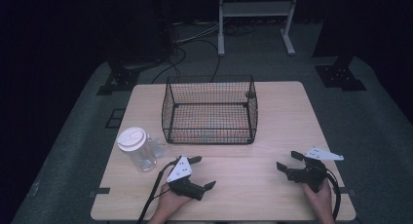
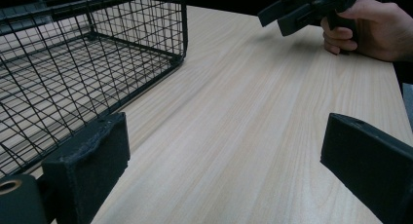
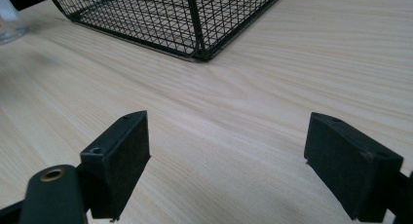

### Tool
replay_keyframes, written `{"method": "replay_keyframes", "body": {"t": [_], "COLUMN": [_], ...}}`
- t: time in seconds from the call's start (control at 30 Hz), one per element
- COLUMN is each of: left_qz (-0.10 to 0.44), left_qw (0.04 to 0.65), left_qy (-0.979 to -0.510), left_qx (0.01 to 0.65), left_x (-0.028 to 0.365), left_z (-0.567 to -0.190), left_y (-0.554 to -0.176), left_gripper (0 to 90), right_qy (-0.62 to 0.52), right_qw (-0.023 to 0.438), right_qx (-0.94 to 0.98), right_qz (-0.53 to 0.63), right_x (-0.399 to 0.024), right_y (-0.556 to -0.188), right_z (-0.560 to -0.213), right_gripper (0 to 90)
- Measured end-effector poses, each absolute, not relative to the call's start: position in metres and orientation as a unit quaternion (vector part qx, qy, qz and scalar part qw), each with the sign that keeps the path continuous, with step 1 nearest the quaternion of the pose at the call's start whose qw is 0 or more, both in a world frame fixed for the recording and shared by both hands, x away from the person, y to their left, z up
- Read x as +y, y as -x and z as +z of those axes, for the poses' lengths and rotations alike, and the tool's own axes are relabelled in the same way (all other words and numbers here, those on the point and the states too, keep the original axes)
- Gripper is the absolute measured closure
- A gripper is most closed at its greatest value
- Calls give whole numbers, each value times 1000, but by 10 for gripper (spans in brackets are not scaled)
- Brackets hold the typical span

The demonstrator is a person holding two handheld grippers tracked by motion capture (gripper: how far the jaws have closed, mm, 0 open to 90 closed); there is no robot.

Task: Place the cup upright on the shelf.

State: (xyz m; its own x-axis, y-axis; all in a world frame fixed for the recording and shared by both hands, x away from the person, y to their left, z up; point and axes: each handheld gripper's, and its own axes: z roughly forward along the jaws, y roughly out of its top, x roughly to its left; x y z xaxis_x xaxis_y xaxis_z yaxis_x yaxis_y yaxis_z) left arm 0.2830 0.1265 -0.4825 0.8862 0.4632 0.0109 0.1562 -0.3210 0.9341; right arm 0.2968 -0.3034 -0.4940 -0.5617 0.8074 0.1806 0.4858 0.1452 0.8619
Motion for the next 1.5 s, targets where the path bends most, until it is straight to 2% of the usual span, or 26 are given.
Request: {"method": "replay_keyframes", "body": {"t": [0.23, 0.73, 1.1, 1.5], "left_qz": [136, 126, 148, 189], "left_qw": [550, 562, 564, 556], "left_qy": [-803, -799, -791, -779], "left_qx": [186, 173, 186, 221], "left_x": [127, 147, 183, 239], "left_z": [-476, -428, -407, -392], "left_y": [-280, -268, -250, -225], "left_gripper": [29, 29, 29, 30], "right_qy": [-435, -435, -435, -436], "right_qw": [167, 170, 171, 172], "right_qx": [742, 747, 749, 750], "right_qz": [481, 473, 470, 468], "right_x": [-302, -299, -298, -298], "right_y": [-296, -296, -296, -297], "right_z": [-494, -494, -494, -494], "right_gripper": [150, 150, 150, 147]}}
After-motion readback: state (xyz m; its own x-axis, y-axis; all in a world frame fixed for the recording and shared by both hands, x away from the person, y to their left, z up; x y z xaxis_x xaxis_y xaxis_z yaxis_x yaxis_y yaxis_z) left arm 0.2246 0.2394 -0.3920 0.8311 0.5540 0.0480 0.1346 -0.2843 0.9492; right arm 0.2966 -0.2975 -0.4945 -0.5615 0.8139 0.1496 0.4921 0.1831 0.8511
